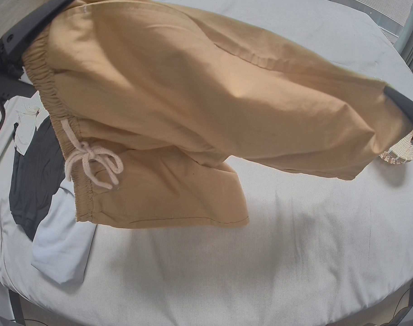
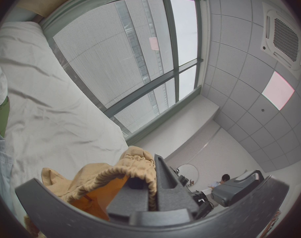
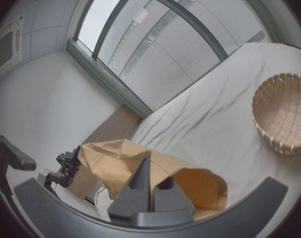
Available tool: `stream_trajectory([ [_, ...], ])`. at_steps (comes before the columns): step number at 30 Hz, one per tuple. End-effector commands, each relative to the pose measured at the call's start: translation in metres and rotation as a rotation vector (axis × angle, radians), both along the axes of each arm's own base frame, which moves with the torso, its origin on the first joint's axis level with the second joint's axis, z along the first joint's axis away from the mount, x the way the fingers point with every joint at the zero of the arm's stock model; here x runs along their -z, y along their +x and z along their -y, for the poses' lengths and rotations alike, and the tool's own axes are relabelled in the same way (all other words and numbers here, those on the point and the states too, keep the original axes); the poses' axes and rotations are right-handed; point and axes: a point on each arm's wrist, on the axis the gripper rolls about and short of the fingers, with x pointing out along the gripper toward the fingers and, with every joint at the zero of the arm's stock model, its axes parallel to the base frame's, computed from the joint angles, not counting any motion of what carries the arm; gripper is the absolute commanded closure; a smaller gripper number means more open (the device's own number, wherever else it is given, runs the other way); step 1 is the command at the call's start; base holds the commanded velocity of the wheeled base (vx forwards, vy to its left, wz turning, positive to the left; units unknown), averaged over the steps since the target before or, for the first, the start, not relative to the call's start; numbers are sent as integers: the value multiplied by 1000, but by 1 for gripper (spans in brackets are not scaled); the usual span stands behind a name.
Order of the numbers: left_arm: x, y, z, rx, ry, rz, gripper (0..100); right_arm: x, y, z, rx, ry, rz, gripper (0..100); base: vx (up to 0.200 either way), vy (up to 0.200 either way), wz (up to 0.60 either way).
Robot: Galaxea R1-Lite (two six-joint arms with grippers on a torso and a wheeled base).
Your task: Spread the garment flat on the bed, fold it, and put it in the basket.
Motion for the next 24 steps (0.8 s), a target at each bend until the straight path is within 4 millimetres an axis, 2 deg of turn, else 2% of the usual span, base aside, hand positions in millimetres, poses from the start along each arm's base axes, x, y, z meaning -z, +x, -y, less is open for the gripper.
stream_trajectory([
  [1, -9, -17, -4, 42, 0, 59, 100, -46, -24, 8, 19, 31, 131, 100, 0, 0, 0],
  [13, -31, -28, -8, 57, -18, 116, 100, -109, -63, 16, 19, 53, 234, 100, 0, 0, 0],
  [24, -46, -38, -13, 62, -43, 159, 100, -174, -133, 30, -28, 50, 367, 100, 0, 0, 0],
])
